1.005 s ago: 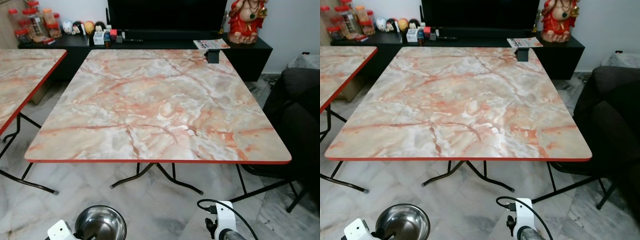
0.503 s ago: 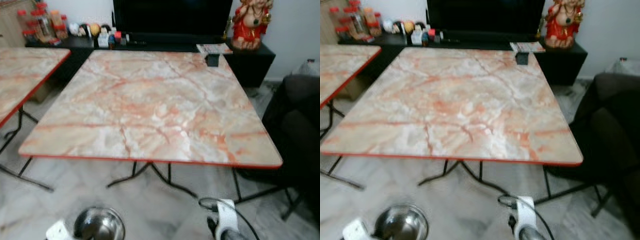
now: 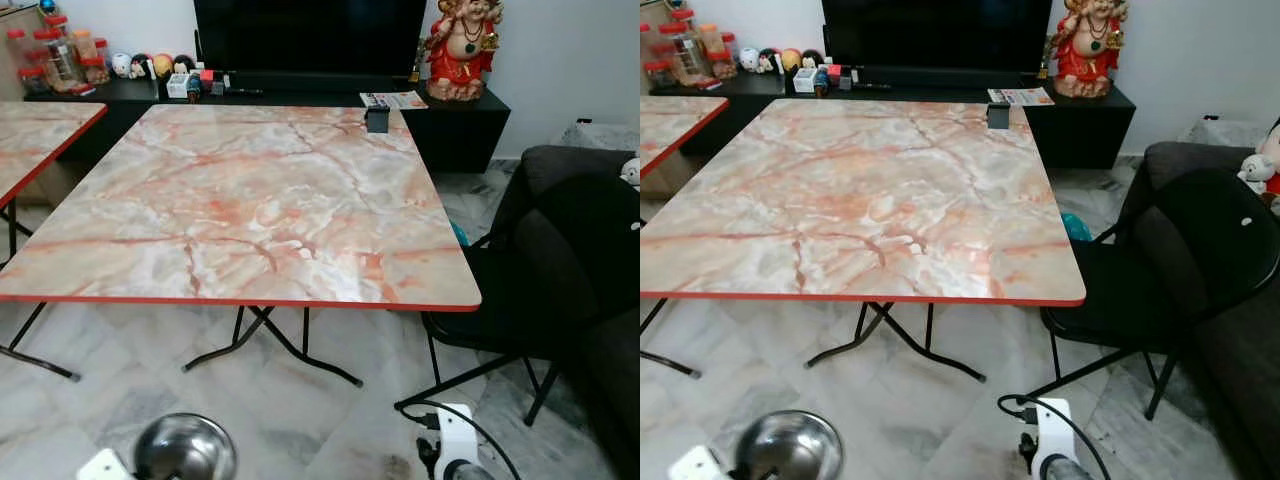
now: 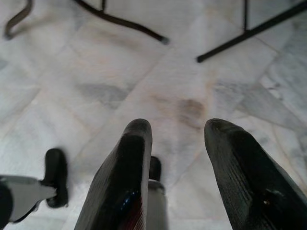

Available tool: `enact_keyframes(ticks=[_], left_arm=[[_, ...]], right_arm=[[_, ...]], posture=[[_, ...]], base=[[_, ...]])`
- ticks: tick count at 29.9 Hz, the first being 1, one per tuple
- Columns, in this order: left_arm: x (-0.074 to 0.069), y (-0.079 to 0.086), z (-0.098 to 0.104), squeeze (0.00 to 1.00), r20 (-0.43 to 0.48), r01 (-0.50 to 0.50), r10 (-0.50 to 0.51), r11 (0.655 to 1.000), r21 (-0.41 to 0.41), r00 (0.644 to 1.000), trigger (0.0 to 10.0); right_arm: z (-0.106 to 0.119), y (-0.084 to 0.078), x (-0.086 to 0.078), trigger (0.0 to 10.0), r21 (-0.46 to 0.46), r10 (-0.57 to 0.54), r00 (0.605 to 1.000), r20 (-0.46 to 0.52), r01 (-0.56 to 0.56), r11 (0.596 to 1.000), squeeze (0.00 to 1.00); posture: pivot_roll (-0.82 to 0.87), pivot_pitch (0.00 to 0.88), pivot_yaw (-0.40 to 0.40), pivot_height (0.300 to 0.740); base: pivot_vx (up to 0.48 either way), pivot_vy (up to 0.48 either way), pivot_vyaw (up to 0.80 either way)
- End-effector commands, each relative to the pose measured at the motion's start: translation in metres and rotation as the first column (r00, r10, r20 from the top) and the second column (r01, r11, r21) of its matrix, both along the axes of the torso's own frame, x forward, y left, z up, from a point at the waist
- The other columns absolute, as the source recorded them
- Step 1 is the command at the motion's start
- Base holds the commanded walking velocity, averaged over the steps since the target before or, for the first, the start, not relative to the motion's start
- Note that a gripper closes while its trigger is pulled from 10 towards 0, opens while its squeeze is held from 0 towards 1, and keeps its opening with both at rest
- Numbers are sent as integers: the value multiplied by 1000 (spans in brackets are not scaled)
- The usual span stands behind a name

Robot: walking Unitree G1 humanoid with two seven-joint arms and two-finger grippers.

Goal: Setting the table

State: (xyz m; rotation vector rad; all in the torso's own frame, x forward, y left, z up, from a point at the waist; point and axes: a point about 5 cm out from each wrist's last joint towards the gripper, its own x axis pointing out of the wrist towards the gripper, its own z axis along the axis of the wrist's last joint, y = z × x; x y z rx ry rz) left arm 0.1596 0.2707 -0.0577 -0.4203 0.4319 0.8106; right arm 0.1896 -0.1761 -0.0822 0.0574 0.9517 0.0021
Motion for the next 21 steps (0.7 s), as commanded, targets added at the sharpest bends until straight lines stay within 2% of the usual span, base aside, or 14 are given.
enact_keyframes(ticks=[1, 2, 4, 5, 6, 8, 9, 10, 14, 15, 16, 17, 19, 21], left_arm=[[4, 15, 13, 0, 72, -81, 76, 995, 58, 994, 10000], [9, 24, 26, 0, 158, -138, 122, 986, 91, 980, 10000], [19, 33, 45, 0, 277, -173, 134, 977, 123, 952, 10000], [27, 37, 64, 0, 369, -191, 122, 969, 157, 922, 10000], [29, 38, 67, 0, 385, -195, 119, 967, 165, 915, 10000], [36, 43, 100, 0, 479, -225, 69, 935, 276, 875, 10000], [36, 43, 100, 0, 479, -225, 69, 935, 276, 875, 10000], [42, 45, 125, 0, 534, -235, 21, 912, 337, 845, 10000], [52, 47, 172, 0, 645, -286, -30, 880, 379, 764, 10000], [55, 47, 190, 0, 677, -302, -54, 867, 397, 734, 10000], [57, 45, 218, 0, 720, -329, -88, 847, 418, 689, 10000], [57, 44, 227, 0, 732, -339, -97, 840, 423, 674, 10000], [60, 40, 245, 0, 763, -342, -127, 838, 424, 633, 10000], [73, 27, 262, 0, 777, -265, -198, 866, 425, 598, 10000]], right_arm=[[3, 0, 5, 10000, -6, 11, 1000, 13, -11, 1000, 0], [3, 0, 6, 10000, -8, 22, 1000, 13, -22, 1000, 0], [3, 0, 7, 10000, -9, 32, 999, 13, -32, 999, 0], [4, 1, 8, 10000, -9, 38, 999, 13, -38, 999, 0], [4, 1, 8, 10000, -10, 39, 999, 13, -39, 999, 0], [5, 1, 10, 10000, -10, 46, 999, 16, -46, 999, 0], [5, 1, 10, 10000, -10, 46, 999, 16, -46, 999, 0], [5, 1, 10, 10000, -11, 48, 999, 17, -48, 999, 0], [6, 1, 11, 10000, -12, 52, 998, 19, -52, 999, 0], [6, 1, 11, 10000, -13, 55, 998, 18, -55, 998, 0], [6, 2, 11, 10000, -13, 58, 998, 17, -58, 998, 0], [6, 2, 11, 10000, -13, 59, 998, 17, -59, 998, 0], [6, 2, 12, 10000, -13, 59, 998, 17, -59, 998, 0], [6, 2, 12, 10000, -13, 59, 998, 17, -59, 998, 0]], posture=[[33, 0, -50, 732], [45, 0, -59, 732], [53, 0, -64, 732], [61, 0, -68, 732], [61, 0, -68, 732], [62, 0, -70, 732], [62, 0, -70, 732], [67, 0, -73, 732], [75, 0, -76, 732], [76, 0, -77, 732], [75, 0, -75, 732], [75, 0, -75, 732], [75, 0, -76, 732], [85, 0, -80, 732]], base=[[0, 0, 0], [0, 0, 0], [0, 0, 0], [0, 0, 0], [0, 0, 0], [0, 0, 0], [0, 0, 0], [0, 0, 0], [0, 0, 0], [0, 0, 0], [0, 0, 0], [0, 0, 0], [0, 0, 0], [0, 0, 0]])
